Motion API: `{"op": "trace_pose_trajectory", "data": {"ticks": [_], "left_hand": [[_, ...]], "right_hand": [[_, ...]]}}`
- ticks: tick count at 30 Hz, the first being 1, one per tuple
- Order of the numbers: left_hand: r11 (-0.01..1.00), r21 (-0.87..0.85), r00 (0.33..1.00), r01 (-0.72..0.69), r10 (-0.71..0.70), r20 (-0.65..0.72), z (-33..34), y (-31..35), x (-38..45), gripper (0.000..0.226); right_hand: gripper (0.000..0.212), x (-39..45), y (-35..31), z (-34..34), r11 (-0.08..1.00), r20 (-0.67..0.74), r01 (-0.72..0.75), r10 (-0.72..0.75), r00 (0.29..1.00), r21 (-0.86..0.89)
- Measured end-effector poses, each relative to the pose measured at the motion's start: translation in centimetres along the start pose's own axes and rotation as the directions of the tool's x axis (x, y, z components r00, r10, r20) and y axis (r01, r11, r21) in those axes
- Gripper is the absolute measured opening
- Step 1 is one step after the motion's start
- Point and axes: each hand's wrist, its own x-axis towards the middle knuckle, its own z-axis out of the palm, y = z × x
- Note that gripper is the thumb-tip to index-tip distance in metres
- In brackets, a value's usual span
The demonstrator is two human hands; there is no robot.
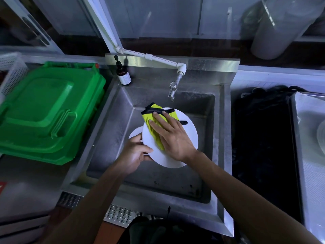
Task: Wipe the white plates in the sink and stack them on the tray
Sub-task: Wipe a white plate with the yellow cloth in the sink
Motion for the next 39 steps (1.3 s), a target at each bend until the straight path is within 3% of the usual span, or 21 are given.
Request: {"op": "trace_pose_trajectory", "data": {"ticks": [6,12,14,17,29,39], "left_hand": [[0.999,-0.023,0.999,-0.028,0.029,0.038,-0.1,0.0,-0.6,0.052],[0.998,-0.06,1.0,-0.007,0.005,-0.028,0.4,-0.6,-0.9,0.059],[0.998,-0.066,0.999,0.003,-0.006,-0.05,0.7,-0.7,-1.0,0.049],[0.997,-0.081,0.997,0.012,-0.018,-0.074,0.8,-1.1,-1.0,0.034],[0.977,-0.206,0.974,-0.047,0.0,-0.225,0.3,-1.6,-1.0,0.059],[0.965,-0.241,0.957,-0.103,0.03,-0.289,0.2,-2.2,-1.1,0.053]], "right_hand": [[0.055,-2.0,-1.2,0.7,0.988,0.027,0.155,-0.154,0.988,-0.025],[0.056,-2.4,-1.1,0.8,0.978,0.042,0.204,-0.203,0.978,-0.035],[0.055,-1.8,-1.1,0.5,0.98,0.044,0.197,-0.195,0.98,-0.025],[0.058,-0.4,-1.0,0.0,0.989,0.018,0.147,-0.147,0.989,-0.016],[0.055,2.7,0.8,-0.8,0.985,-0.092,-0.172,0.169,0.981,-0.02],[0.052,0.7,0.3,1.8,0.939,-0.124,-0.344,0.344,0.931,0.017]]}}
